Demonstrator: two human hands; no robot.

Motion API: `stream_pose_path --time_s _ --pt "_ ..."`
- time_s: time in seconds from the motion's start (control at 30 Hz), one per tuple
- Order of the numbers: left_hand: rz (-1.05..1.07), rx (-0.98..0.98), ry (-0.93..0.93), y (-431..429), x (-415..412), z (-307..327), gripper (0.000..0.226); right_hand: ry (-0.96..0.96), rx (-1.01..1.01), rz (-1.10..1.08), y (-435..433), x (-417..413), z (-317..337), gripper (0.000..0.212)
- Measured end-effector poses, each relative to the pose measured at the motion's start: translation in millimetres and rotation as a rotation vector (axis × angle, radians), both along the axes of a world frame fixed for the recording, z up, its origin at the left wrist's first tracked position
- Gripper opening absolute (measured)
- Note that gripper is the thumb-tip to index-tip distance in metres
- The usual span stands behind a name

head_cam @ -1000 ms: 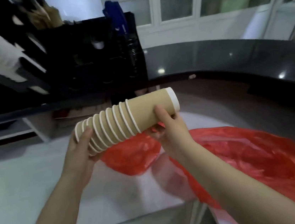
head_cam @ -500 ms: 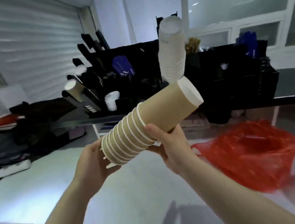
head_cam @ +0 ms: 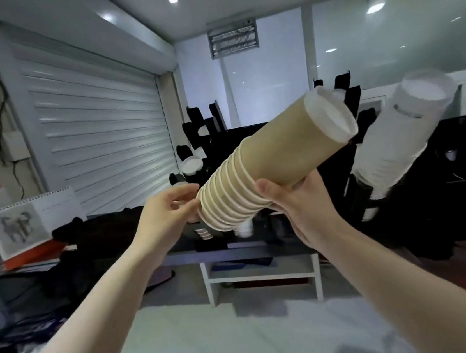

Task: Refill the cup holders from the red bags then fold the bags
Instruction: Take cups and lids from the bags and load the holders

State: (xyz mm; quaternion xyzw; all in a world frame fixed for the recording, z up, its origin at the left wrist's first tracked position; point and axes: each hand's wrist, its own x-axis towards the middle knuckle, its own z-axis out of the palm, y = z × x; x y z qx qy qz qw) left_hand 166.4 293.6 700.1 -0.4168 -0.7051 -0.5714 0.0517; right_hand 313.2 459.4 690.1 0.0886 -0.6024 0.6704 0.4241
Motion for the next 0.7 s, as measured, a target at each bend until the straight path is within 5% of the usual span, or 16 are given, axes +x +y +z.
stream_pose_path --time_s 0.2,0.33,0.5,0.7 --pt "0.062 0.082 0.187 17.6 -82.6 40.7 0.04 0.155 0.103 -0.243 4.9 -99.3 25.0 0.063" --pt "-0.06 0.156 0.035 28.9 -136.2 53.0 0.055 0.147 0.201 -0.379 6.3 -157.3 50.8 0.076" --pt "-0.209 0.286 -0.2 45.6 -200.7 74.8 0.047 0.082 0.294 -0.471 5.9 -216.4 80.1 0.086" --pt "-0.248 0.316 -0.189 75.5 -264.6 95.4 0.059 0.007 0.394 -0.628 12.8 -264.5 118.7 0.09"
